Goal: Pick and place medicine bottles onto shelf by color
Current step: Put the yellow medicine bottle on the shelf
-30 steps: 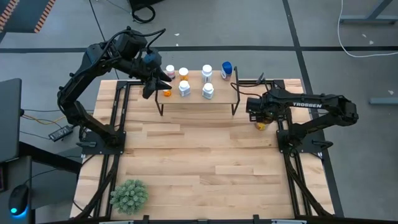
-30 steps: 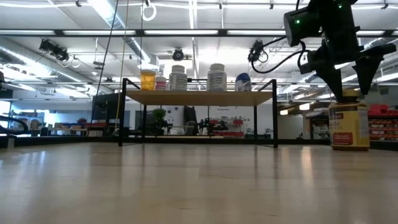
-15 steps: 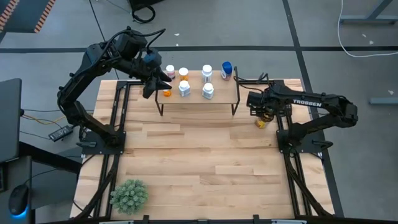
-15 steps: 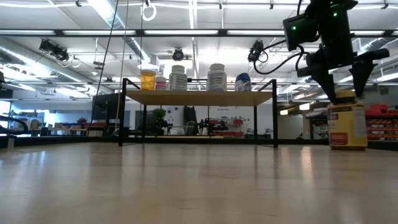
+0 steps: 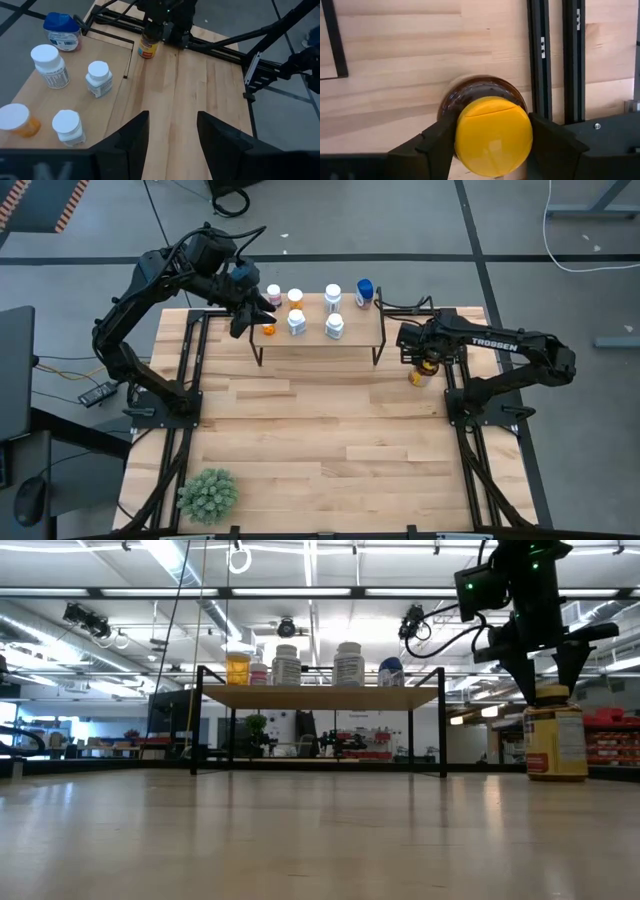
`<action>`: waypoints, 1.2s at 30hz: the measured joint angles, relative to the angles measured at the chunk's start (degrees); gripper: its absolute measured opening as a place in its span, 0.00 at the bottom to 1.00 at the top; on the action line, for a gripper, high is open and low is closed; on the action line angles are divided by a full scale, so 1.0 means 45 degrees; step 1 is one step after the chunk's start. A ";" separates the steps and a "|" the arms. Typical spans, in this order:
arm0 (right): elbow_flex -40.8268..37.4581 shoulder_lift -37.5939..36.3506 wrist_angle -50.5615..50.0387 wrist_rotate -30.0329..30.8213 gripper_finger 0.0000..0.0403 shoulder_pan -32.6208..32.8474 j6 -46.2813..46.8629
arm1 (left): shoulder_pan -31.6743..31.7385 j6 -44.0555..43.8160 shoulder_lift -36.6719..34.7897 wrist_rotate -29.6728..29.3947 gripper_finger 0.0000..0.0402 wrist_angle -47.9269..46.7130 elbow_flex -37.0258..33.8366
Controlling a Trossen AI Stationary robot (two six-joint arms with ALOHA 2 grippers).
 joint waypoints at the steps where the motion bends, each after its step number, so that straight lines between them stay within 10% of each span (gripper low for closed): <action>1: 0.0002 0.0000 -0.0003 -0.0074 0.59 -0.0004 -0.0071 | 0.0000 0.0000 0.0000 0.0000 0.43 0.0000 0.0000; 12: 0.1607 0.0049 -0.1168 -0.0915 0.59 0.0010 -0.1496 | 0.0000 0.0000 0.0000 -0.0003 0.43 0.0017 0.0000; 36: 1.0981 0.2257 -0.2786 -0.0486 0.59 0.0549 -0.5302 | 0.0000 -0.0705 0.0000 -0.0107 0.43 0.0888 0.0002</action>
